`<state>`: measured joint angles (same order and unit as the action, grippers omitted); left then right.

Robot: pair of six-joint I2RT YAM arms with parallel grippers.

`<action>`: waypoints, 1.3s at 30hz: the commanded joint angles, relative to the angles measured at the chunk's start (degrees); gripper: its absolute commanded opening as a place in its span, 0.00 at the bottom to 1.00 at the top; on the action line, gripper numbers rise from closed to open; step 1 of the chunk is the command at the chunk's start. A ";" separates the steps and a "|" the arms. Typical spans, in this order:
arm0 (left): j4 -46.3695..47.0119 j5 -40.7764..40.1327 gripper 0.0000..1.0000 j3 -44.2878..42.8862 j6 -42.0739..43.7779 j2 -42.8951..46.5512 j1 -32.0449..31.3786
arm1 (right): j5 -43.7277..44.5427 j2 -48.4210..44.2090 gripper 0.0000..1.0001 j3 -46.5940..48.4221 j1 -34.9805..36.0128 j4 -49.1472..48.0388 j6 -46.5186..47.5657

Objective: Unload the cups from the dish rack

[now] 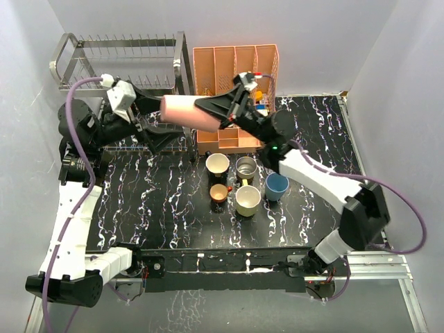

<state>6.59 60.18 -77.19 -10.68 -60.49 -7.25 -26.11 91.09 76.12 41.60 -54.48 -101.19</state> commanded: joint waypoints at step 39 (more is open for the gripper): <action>-26.83 -30.11 0.97 25.92 23.31 -6.42 22.71 | 36.87 34.64 0.08 44.56 22.56 112.08 83.35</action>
<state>-22.50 28.49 -51.79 13.63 -67.16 15.27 8.32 124.70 115.15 64.34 56.21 -21.43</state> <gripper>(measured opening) 0.970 0.156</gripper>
